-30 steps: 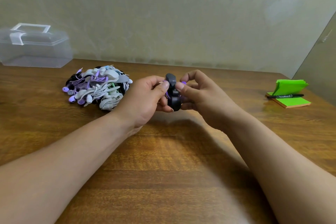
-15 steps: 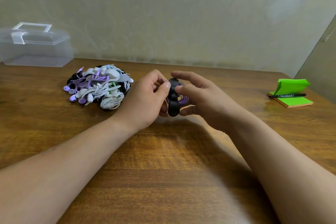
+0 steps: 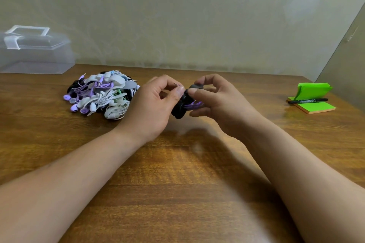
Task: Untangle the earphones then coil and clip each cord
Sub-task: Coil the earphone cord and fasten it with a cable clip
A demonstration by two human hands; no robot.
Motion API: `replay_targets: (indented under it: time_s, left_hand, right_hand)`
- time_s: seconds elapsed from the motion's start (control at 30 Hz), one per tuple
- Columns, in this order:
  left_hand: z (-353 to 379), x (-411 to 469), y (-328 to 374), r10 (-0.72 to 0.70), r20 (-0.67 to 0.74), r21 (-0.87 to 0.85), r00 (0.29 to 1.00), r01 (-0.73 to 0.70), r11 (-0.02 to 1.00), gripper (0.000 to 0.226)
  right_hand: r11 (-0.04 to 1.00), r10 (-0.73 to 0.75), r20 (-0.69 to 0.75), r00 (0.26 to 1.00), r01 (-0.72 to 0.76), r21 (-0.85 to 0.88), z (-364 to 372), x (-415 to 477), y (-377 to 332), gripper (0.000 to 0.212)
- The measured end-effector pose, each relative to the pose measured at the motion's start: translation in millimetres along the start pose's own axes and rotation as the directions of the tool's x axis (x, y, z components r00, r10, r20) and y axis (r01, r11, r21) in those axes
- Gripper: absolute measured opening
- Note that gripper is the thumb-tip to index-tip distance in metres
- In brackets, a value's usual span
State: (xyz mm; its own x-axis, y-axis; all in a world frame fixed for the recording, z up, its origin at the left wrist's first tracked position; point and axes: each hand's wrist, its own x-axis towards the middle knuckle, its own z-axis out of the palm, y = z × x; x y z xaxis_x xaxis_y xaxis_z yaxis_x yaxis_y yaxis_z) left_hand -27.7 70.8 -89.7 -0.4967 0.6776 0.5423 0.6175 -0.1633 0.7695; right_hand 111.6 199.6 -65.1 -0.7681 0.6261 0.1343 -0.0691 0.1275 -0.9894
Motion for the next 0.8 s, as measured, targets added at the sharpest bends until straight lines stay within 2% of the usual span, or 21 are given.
replay_targets:
  time_s: [0.27, 0.37, 0.43, 0.53, 0.7, 0.8]
  left_hand:
    - [0.1, -1.9, 2.2, -0.048, 0.078, -0.093, 0.996, 0.055, 0.994, 0.026]
    - [1.1, -0.9, 7.5, -0.064, 0.08, -0.197, 0.995, 0.079, 0.977, 0.016]
    - [1.1, 0.1, 10.2, -0.122, 0.094, -0.275, 0.988, 0.143, 0.951, 0.01]
    - [-1.0, 2.3, 11.8, -0.239, 0.197, -0.406, 0.951, 0.301, 0.863, 0.007]
    - [-2.9, 4.8, 15.8, -0.309, 0.336, -0.522, 0.89, 0.449, 0.725, 0.009]
    - [-7.1, 5.1, 16.7, -0.341, 0.461, -0.611, 0.819, 0.571, 0.548, 0.016]
  right_hand:
    - [0.998, -0.023, -0.078, 0.997, 0.028, 0.063, 0.2, -3.5, -2.3, 0.034]
    - [0.998, -0.033, -0.034, 0.999, 0.034, 0.051, -2.1, -3.9, -3.6, 0.034]
    - [0.999, -0.046, 0.004, 0.999, 0.046, 0.022, -1.5, -4.1, -3.2, 0.035]
    - [0.998, -0.06, 0.04, 0.997, 0.061, -0.015, -3.0, -2.5, -2.3, 0.035]
    - [0.997, -0.077, 0.103, 0.992, 0.078, -0.001, -4.8, -0.7, -1.1, 0.038]
    - [0.995, -0.095, 0.141, 0.986, 0.094, 0.014, -5.5, -1.3, -1.5, 0.04]
